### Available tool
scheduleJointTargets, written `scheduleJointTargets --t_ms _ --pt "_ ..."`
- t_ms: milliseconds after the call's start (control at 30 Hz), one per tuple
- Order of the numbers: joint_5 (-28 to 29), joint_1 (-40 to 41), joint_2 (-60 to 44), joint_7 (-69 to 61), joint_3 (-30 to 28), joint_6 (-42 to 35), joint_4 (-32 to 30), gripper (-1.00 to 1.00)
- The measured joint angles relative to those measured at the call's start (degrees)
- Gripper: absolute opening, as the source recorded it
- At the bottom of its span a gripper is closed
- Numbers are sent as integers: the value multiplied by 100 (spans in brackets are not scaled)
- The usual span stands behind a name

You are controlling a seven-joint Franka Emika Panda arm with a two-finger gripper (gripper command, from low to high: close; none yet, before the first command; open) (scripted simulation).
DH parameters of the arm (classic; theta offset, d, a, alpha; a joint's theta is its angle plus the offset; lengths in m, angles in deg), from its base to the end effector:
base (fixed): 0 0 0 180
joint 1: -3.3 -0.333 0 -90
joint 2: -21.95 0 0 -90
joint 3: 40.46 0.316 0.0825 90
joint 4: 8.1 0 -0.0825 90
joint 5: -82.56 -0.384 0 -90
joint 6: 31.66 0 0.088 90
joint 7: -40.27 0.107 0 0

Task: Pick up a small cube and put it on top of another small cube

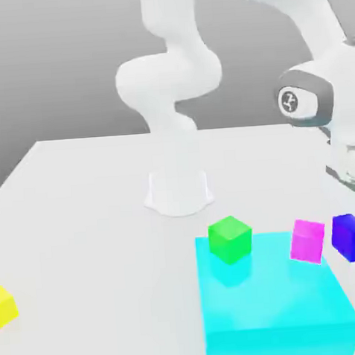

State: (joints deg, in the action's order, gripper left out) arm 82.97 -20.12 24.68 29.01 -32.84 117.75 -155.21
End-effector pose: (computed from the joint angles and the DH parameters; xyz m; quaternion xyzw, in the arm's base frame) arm 0.3900 0.2345 0.2894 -0.9306 -0.3633 -0.0439 0.0025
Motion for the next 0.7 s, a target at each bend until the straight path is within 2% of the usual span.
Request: scheduleJointTargets --t_ms 400,567,600,700 --pt "-304 1213 2457 2644 -336 -1690 -1251 -100" --pt "-342 1341 1904 2826 -300 -790 -1619 -100" --pt "-339 1346 1758 2834 -294 -589 -1677 100" --pt "-340 1346 1758 2833 -294 -589 -1677 100"
